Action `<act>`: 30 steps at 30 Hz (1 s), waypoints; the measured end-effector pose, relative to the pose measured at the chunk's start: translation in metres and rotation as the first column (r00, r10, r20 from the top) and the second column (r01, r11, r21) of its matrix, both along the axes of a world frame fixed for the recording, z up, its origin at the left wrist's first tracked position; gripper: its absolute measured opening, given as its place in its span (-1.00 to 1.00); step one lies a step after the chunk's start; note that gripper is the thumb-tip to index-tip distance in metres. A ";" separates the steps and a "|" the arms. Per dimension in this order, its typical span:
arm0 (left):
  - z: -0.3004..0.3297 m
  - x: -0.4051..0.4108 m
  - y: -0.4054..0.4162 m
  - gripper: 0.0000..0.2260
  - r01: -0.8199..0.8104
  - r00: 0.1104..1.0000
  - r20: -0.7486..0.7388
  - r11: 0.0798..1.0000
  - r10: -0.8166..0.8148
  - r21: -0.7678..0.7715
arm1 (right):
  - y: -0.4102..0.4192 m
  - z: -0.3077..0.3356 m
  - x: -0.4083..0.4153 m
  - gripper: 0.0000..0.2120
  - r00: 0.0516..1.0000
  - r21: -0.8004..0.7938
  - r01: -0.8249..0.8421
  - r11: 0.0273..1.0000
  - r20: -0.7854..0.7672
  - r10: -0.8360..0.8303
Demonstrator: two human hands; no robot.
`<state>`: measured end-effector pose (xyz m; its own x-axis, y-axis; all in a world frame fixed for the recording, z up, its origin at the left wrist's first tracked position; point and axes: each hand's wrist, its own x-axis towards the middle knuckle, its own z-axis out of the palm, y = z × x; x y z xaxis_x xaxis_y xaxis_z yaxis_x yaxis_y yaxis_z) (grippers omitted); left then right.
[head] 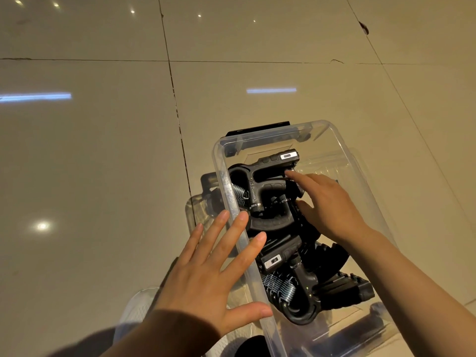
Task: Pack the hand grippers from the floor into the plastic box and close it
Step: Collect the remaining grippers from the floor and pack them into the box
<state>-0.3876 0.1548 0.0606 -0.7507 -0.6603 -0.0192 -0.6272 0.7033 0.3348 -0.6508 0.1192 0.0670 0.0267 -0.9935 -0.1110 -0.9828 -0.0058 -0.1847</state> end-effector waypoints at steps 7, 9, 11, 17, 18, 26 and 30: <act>0.000 -0.001 -0.007 -0.22 0.034 0.996 -0.083 0.999 -0.032 0.022 | 0.039 0.046 0.000 -0.56 0.963 0.034 0.208 0.978 0.168 -0.211; 0.004 0.003 -0.011 -0.27 0.064 0.994 -0.097 0.997 -0.059 0.047 | 0.059 0.066 0.007 -0.62 0.946 0.083 0.247 0.965 0.194 -0.259; 0.020 0.011 -0.017 -0.34 0.084 0.991 -0.108 0.994 -0.077 0.064 | 0.077 0.092 0.017 -0.67 0.935 0.148 0.231 0.962 0.241 -0.261; 0.139 0.037 -0.031 -0.65 0.182 0.955 -0.222 0.980 -0.195 -0.077 | 0.101 0.192 0.043 -0.71 0.951 0.198 0.122 0.973 0.259 -0.172; 0.164 0.043 -0.029 -0.65 0.184 0.953 -0.226 0.979 -0.200 -0.090 | 0.106 0.211 0.050 -0.70 0.940 0.148 0.144 0.978 0.287 -0.182; 0.293 0.099 0.026 -0.54 0.088 0.949 -0.282 0.978 -0.140 -0.189 | 0.164 0.332 0.126 -0.70 0.874 -0.042 0.077 0.996 0.484 -0.048; 0.309 0.118 0.063 -0.58 0.011 0.956 -0.276 0.957 -0.095 -0.291 | 0.189 0.336 0.171 -0.79 0.887 -0.162 0.141 0.977 0.459 -0.052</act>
